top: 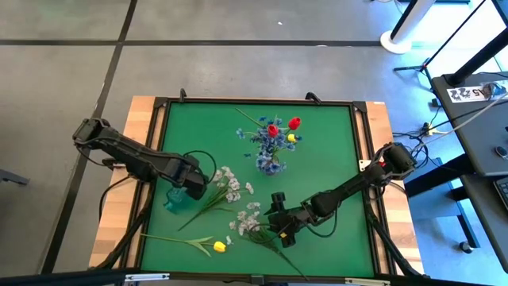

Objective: Sort flowers into vase by color
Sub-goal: Move the blue vase to the bottom of the table

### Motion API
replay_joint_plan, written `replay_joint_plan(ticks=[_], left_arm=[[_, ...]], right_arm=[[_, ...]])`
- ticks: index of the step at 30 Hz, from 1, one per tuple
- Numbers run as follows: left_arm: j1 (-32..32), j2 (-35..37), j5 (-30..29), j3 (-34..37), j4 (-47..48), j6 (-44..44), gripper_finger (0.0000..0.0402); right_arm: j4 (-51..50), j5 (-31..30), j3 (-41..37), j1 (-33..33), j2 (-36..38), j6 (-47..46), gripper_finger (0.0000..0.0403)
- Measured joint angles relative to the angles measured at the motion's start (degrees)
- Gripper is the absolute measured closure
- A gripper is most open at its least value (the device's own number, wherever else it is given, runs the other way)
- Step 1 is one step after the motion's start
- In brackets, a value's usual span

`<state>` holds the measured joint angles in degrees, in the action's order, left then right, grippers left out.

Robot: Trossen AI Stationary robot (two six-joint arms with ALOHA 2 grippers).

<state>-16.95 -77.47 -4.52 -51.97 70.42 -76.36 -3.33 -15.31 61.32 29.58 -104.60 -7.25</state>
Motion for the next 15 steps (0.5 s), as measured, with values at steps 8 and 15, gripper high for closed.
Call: replay_joint_plan(ticks=[8,15], left_arm=[[2.10,-0.02,6.22,8.07,-8.27,1.71,0.0024],[2.32,-0.02,9.33,11.13,-15.53,1.76,0.0019]], right_arm=[[0.01,2.03,0.00,0.02,0.00,-1.62,0.0157],[0.07,2.05,0.00,0.02,0.00,-1.62,0.0157]])
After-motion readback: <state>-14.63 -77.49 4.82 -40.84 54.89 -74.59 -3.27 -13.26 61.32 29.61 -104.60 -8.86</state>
